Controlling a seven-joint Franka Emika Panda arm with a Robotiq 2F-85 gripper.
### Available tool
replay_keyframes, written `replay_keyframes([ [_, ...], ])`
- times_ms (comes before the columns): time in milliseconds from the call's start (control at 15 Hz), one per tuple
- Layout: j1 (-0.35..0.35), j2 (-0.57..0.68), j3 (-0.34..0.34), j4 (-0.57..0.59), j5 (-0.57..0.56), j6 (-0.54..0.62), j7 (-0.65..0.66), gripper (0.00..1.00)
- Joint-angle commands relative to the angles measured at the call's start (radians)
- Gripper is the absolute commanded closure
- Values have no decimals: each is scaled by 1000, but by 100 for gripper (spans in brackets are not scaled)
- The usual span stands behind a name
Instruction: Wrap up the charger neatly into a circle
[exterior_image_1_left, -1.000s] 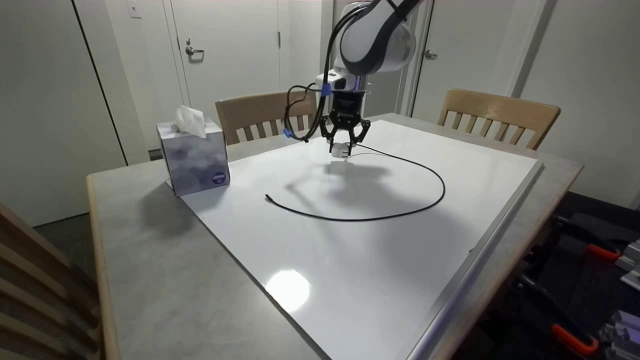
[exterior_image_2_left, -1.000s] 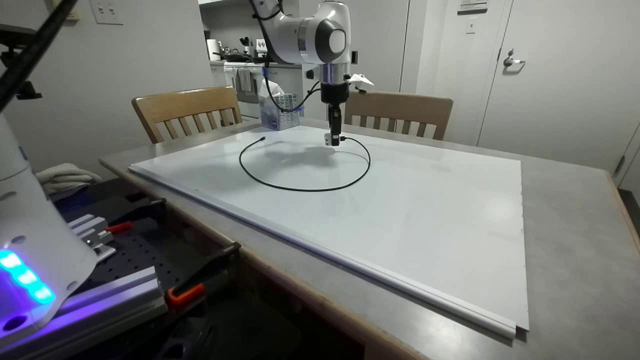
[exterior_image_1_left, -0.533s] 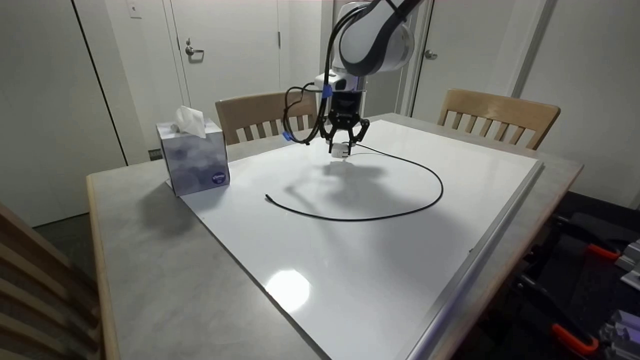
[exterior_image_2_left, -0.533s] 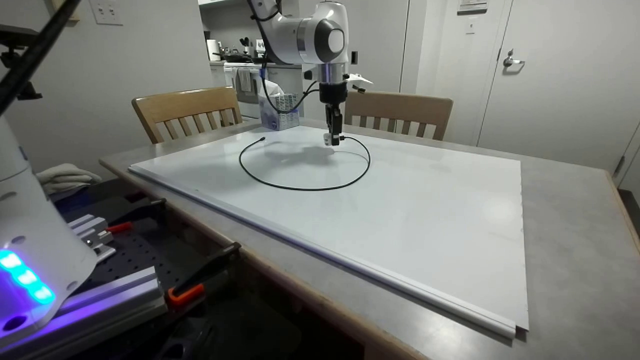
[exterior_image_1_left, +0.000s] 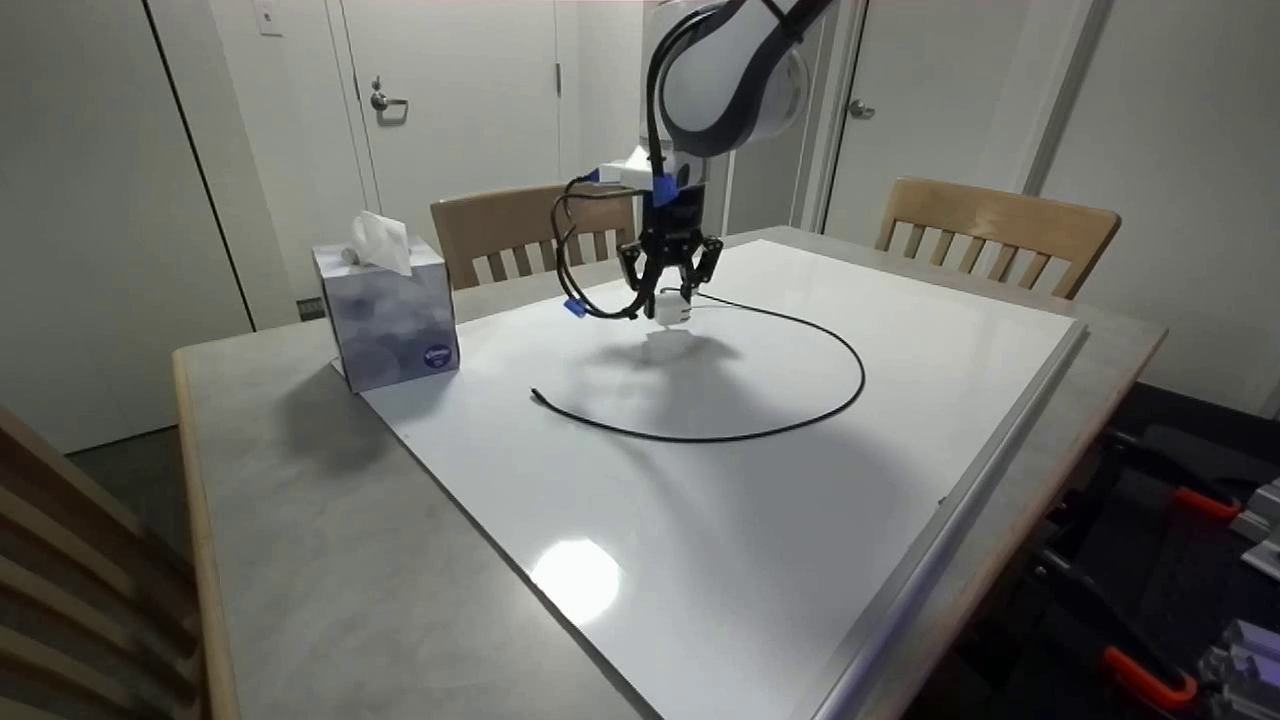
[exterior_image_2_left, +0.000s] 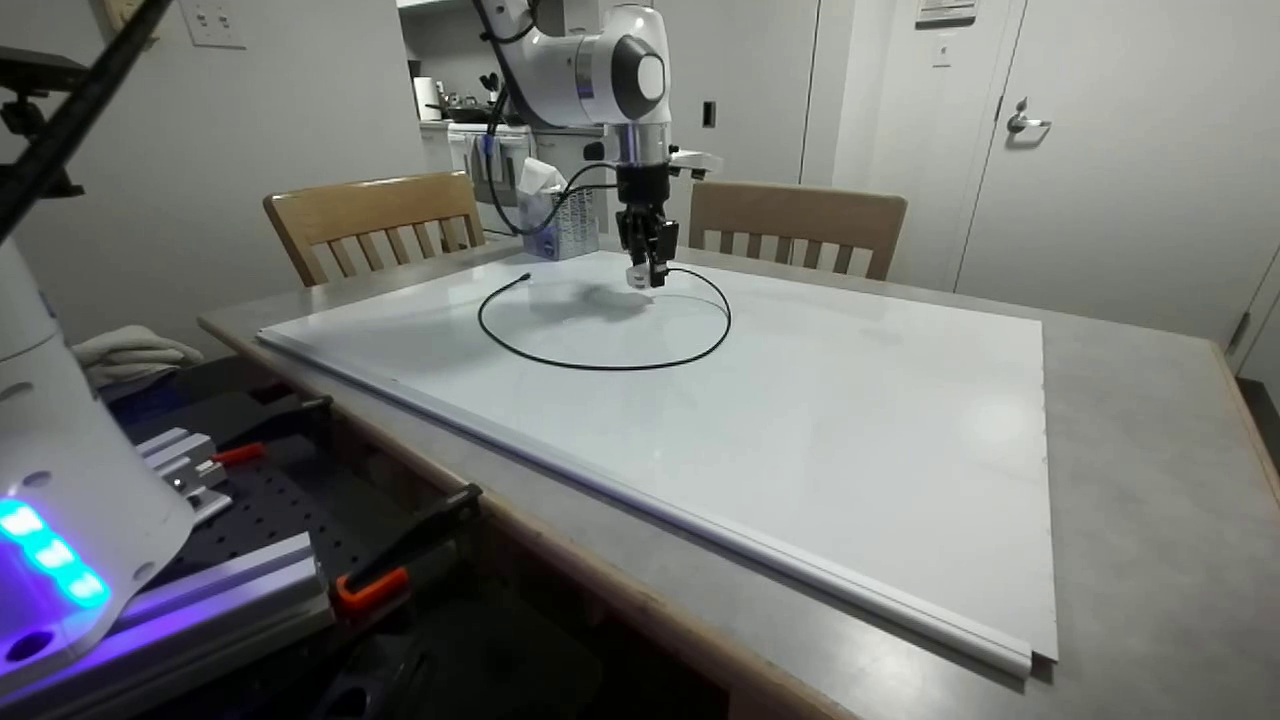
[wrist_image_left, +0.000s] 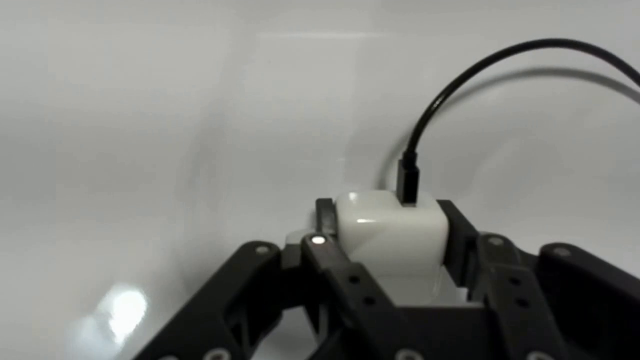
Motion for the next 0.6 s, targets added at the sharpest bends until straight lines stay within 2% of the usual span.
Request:
replay_keyframes([
  [0,50,3,-19,21,-57,-42,-112,75],
  [67,-14,10,73,11,-184,-44,-55,75],
  [267,3,8,84,1,-336,-25,-80,75],
  [333,-30,13,130,-8,-438,-21,-48,75],
  [400,-5,8,101,-9,-467,-1,-67,75],
  [467,68,-6,12,-12,-419,42,-89,63],
  [533,24,2,56,-12,-466,53,-43,40],
])
